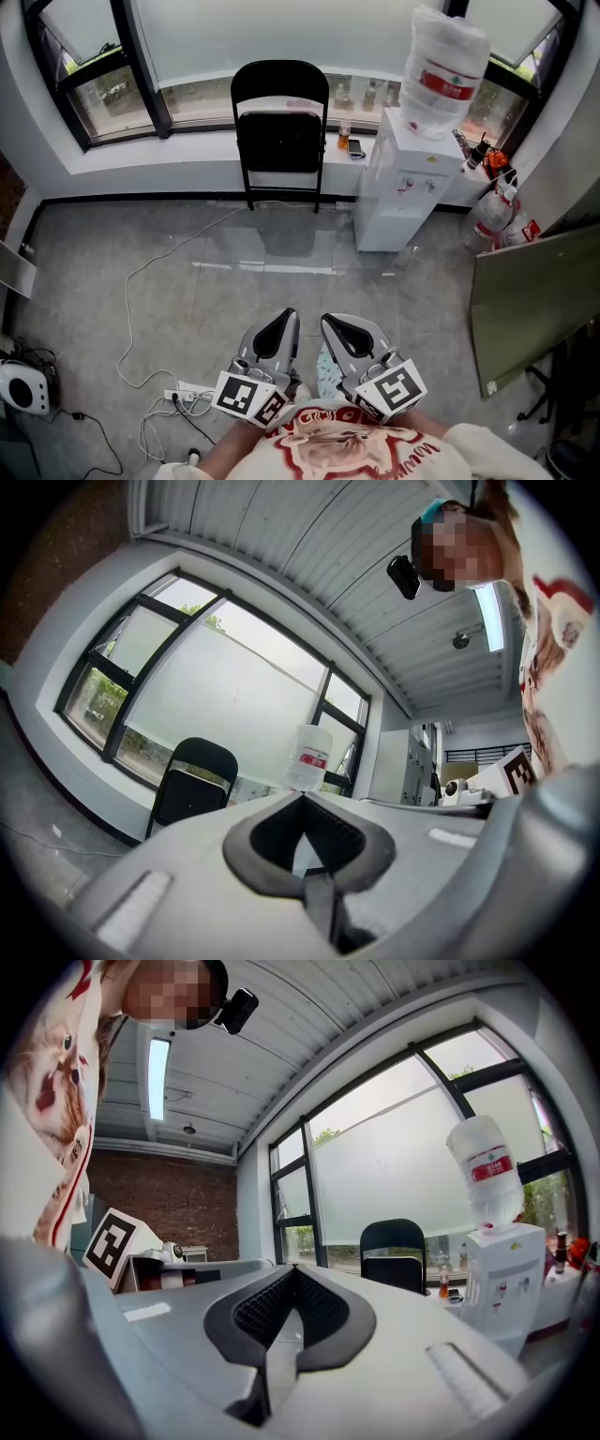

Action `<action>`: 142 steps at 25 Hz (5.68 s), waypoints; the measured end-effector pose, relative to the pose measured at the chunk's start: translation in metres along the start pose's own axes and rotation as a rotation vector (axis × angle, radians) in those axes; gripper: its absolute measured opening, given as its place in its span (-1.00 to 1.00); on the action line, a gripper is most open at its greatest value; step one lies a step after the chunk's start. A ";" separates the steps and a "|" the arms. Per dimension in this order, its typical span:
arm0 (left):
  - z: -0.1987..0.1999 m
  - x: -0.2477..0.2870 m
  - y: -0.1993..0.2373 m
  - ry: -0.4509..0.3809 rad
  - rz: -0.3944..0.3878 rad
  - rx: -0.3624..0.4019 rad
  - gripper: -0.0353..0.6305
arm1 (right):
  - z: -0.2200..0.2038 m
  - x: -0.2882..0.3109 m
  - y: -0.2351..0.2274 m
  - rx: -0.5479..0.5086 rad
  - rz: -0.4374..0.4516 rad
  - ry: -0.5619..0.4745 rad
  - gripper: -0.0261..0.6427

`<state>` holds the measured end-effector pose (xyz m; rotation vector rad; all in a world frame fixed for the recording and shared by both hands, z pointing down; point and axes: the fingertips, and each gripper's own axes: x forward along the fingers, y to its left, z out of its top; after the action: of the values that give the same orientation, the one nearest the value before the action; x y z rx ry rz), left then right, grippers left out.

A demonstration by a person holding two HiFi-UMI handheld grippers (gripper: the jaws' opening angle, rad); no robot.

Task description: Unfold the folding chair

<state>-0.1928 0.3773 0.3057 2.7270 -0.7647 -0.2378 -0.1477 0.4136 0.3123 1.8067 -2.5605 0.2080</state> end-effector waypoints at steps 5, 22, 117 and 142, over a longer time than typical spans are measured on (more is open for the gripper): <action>0.005 0.025 0.023 0.002 0.026 0.012 -0.89 | 0.006 0.031 -0.023 0.016 0.029 -0.025 -0.84; 0.025 0.215 0.089 -0.024 0.057 0.023 -0.89 | 0.051 0.141 -0.189 -0.008 0.079 -0.049 -0.85; -0.035 0.681 0.535 0.139 0.482 -0.717 -0.17 | -0.049 0.572 -0.681 0.011 -0.204 0.338 -0.85; -0.131 0.676 0.621 0.063 0.937 -1.078 0.12 | -0.127 0.611 -0.727 0.099 -0.229 0.504 -0.43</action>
<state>0.1108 -0.4548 0.5798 1.2178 -1.2927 -0.2351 0.3180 -0.3849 0.5628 1.7734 -2.0176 0.6955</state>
